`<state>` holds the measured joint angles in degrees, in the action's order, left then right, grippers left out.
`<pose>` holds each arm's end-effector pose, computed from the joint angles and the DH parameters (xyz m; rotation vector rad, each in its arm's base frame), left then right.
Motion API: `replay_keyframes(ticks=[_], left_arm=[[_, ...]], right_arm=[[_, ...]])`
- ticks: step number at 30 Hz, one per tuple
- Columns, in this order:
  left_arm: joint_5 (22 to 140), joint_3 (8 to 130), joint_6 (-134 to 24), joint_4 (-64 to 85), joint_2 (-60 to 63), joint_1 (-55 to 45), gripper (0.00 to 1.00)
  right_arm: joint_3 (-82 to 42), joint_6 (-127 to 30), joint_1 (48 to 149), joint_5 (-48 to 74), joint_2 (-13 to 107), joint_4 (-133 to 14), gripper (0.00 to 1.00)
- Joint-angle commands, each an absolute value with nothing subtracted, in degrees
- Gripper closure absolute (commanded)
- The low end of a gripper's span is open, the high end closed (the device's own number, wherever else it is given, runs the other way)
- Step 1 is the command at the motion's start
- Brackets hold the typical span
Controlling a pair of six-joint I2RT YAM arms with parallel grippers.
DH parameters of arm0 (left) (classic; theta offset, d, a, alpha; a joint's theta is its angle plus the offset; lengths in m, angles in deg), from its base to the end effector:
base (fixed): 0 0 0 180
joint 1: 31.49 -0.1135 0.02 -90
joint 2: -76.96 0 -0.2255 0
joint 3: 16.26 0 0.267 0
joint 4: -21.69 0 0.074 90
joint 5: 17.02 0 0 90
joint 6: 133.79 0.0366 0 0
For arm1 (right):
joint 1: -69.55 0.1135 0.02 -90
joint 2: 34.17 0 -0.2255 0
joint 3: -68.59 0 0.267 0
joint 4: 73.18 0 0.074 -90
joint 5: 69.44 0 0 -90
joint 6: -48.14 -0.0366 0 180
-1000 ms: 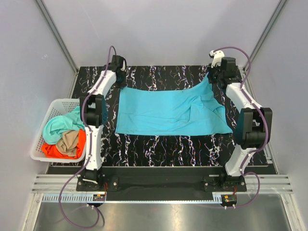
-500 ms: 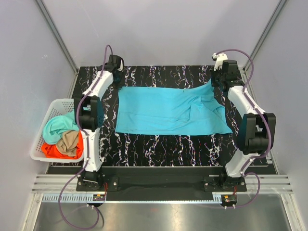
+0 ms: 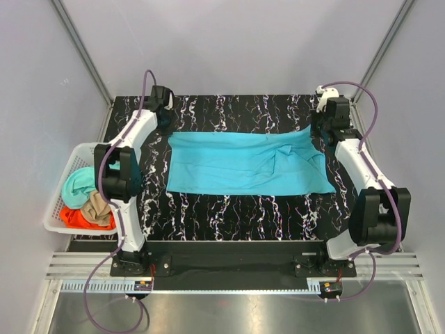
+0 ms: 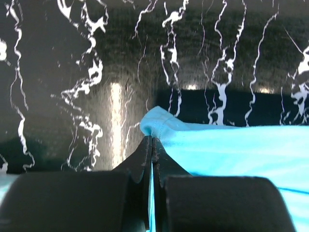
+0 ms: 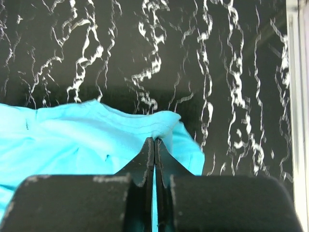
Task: Fold and stack the t-shirts
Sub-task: Fold the tshirt
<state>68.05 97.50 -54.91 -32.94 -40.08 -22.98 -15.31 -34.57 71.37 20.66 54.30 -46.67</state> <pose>0.4433 -0.0632 0.2055 -0.0905 2.5741 -0.0170 0.3747 0.0118 0.2606 -0.1668 2.1072 -0.0588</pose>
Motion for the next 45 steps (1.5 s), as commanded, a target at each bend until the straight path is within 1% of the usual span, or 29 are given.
replay_keyframes(ticks=[1,7,13,22,34,37,40,45], left_arm=[[67.3,94.4,-56.0,-30.5,-34.1,-22.8,1.0],[66.6,88.1,-56.7,-29.3,-31.7,-22.4,1.0],[64.6,82.5,-56.7,-27.2,-30.3,-20.8,1.0],[61.7,79.7,-57.5,-25.8,-30.5,-19.6,1.0],[59.2,76.7,-58.4,-18.5,-28.3,-19.5,1.0],[62.2,79.2,-58.4,-16.2,-29.1,-19.5,1.0],[64.3,83.5,-57.6,-15.4,-29.8,-19.5,1.0],[65.2,87.2,-57.2,-13.2,-32.4,-19.6,1.0]], right_arm=[[-12.5,-38.3,71.6,24.7,49.8,-45.6,1.0],[-8.8,-41.9,71.5,27.9,47.7,-42.8,1.0],[-4.7,-49.5,71.6,29.6,46.9,-39.6,1.0],[-2.6,-56.9,71.5,31.5,48.4,-34.1,1.0],[-1.1,-59.3,70.7,33.7,45.2,-32.6,1.0],[-1.0,-58.7,70.7,31.4,45.9,-36.4,1.0],[-6.6,-56.6,70.6,31.9,49.0,-37.4,1.0],[-11.7,-55.2,69.9,29.9,52.2,-40.8,1.0]])
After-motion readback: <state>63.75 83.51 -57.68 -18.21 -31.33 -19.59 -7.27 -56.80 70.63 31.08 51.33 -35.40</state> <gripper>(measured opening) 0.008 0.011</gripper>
